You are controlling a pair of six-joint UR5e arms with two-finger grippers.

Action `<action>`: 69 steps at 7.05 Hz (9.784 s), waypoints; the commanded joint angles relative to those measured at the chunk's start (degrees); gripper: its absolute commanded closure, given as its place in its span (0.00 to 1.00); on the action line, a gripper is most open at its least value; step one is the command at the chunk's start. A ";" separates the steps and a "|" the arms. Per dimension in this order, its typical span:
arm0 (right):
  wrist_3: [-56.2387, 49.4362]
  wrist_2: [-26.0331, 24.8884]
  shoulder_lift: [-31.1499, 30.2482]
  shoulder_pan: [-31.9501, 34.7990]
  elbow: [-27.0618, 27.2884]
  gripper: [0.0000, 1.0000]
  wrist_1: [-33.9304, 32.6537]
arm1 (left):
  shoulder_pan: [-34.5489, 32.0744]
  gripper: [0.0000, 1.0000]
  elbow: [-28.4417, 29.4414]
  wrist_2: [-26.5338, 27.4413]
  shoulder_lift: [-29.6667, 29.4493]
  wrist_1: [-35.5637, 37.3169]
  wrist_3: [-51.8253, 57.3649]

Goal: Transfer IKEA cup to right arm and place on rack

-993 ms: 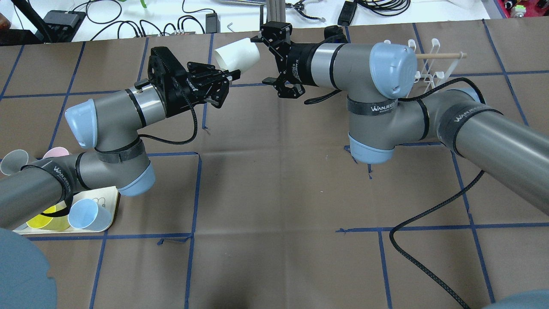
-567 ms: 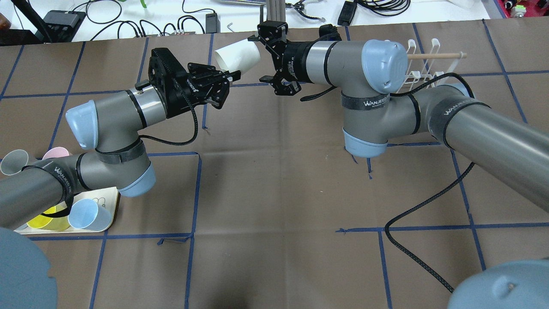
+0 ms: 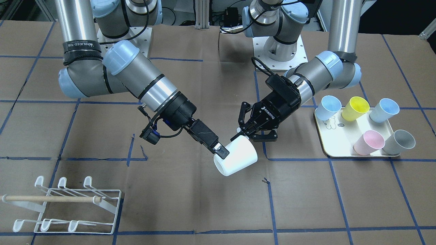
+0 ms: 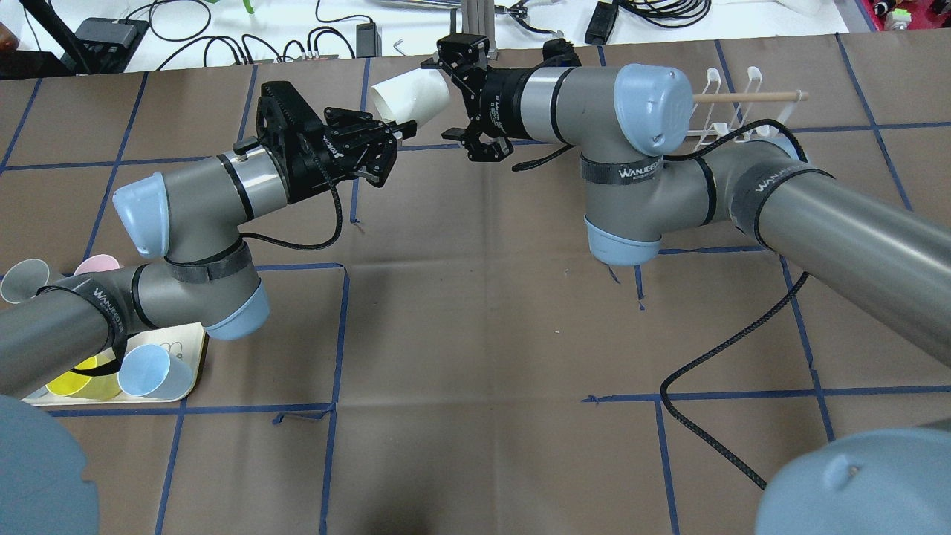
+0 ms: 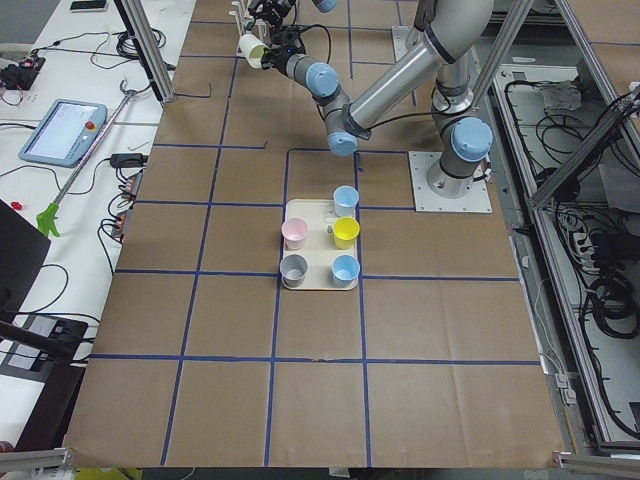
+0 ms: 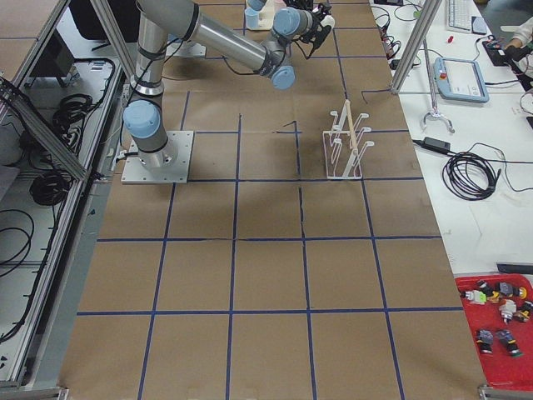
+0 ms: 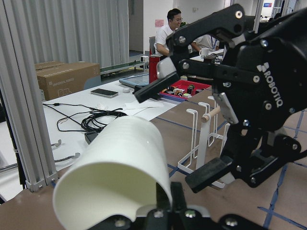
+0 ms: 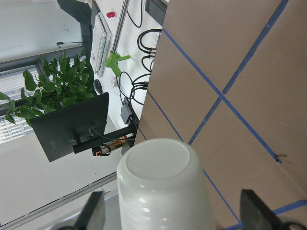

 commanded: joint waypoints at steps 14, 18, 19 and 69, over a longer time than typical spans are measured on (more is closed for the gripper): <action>-0.28 0.97 2.50 1.23 -3.48 0.59 1.20 | -0.06 0.34 0.39 0.61 -0.19 0.26 -2.97; -0.71 0.79 2.68 -0.78 -3.39 0.59 1.11 | 1.16 0.02 0.65 0.26 1.72 0.18 -5.25; -3.24 0.70 2.24 -3.75 -3.57 0.59 1.02 | 2.47 0.01 0.39 0.00 2.08 0.35 -5.26; -30.51 -13.80 -2.25 -6.60 -6.21 0.00 7.61 | 27.45 1.00 -12.10 60.79 26.87 -76.64 7.05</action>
